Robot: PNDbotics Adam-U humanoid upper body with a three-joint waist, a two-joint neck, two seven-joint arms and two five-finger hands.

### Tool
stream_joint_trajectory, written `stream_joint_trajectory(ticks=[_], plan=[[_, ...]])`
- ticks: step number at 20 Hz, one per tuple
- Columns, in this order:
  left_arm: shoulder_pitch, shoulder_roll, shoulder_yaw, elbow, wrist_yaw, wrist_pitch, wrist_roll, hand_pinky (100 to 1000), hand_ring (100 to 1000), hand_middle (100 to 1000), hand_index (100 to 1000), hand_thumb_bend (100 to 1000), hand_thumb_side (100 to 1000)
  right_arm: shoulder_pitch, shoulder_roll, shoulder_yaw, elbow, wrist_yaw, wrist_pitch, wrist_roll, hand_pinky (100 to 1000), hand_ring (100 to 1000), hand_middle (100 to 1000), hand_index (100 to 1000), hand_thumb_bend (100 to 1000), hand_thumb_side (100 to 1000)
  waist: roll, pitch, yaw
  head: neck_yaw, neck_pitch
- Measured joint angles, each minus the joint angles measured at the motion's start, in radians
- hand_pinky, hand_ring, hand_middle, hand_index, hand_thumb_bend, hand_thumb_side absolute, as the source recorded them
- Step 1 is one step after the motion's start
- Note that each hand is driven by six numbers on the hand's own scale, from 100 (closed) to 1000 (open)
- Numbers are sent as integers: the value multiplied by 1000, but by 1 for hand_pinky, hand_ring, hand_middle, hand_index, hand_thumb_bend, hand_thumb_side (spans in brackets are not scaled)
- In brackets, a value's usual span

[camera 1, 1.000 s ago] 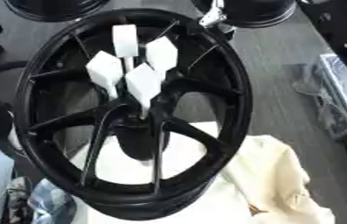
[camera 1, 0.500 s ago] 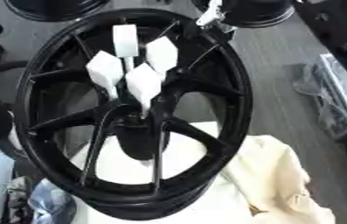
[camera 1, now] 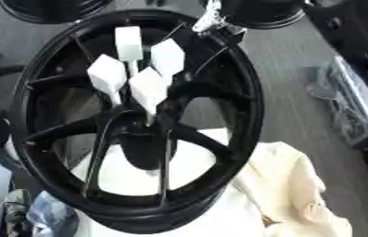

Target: Pull the pin out of the wheel hub.

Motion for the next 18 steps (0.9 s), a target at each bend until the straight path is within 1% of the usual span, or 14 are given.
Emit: stream_joint_trajectory(ticks=[3,8,14,18], plan=[[1,0,1,0,0,0,2,740,769,742,710,247,812,21,18,-16,-19,53,1,-1,889,838,789,886,500,225,0,0,-1,7,0],[1,0,1,1,0,1,3,741,768,742,709,246,814,49,62,-47,-28,181,-3,0,881,832,781,876,485,222,0,0,-1,8,0],[1,0,6,6,0,1,6,741,768,743,709,245,815,69,109,-73,-4,318,-3,1,868,823,776,871,466,216,0,0,-4,8,0],[1,0,6,6,0,0,7,742,768,743,709,244,815,71,126,-76,18,375,-15,-1,867,822,775,870,459,206,0,0,-4,7,0]])
